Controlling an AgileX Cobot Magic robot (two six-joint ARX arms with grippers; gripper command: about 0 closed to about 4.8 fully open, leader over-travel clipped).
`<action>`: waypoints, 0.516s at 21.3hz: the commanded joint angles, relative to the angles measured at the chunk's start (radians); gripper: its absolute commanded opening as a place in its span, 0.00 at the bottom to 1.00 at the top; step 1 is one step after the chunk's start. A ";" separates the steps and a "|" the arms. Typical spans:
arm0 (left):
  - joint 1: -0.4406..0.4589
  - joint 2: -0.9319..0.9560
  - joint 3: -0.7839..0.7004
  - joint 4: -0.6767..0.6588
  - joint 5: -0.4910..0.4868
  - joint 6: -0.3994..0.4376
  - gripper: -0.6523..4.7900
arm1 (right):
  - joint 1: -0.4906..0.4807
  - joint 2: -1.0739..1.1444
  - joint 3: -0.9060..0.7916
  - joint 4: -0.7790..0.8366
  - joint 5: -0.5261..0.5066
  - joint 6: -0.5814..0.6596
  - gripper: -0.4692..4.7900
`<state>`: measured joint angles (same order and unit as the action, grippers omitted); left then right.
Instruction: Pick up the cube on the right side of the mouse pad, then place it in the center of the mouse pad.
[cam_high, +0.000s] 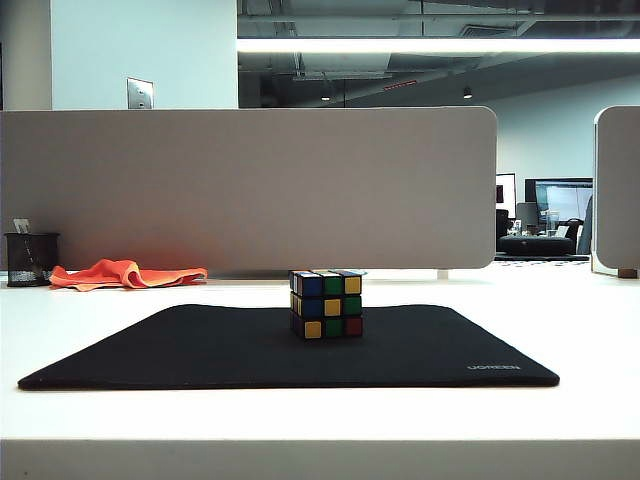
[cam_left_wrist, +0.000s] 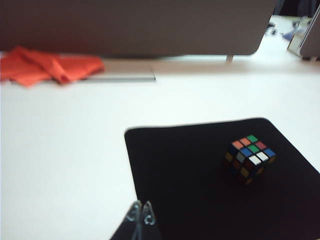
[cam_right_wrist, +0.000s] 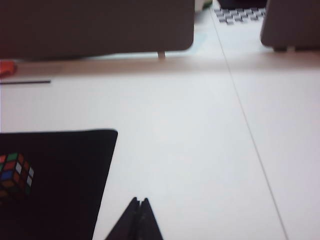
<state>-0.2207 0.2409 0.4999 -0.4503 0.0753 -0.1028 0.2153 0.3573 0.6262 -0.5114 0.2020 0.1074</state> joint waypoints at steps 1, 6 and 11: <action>0.001 0.003 -0.067 0.075 -0.057 -0.092 0.11 | 0.000 -0.031 -0.044 0.052 0.006 0.045 0.13; 0.001 0.002 -0.239 0.345 -0.105 -0.092 0.11 | 0.000 -0.092 -0.226 0.327 0.005 0.042 0.13; 0.001 0.002 -0.337 0.483 -0.106 -0.027 0.11 | 0.000 -0.120 -0.415 0.527 0.002 0.042 0.13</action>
<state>-0.2207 0.2428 0.1799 -0.0284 -0.0280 -0.1558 0.2153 0.2375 0.2283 -0.0544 0.2050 0.1455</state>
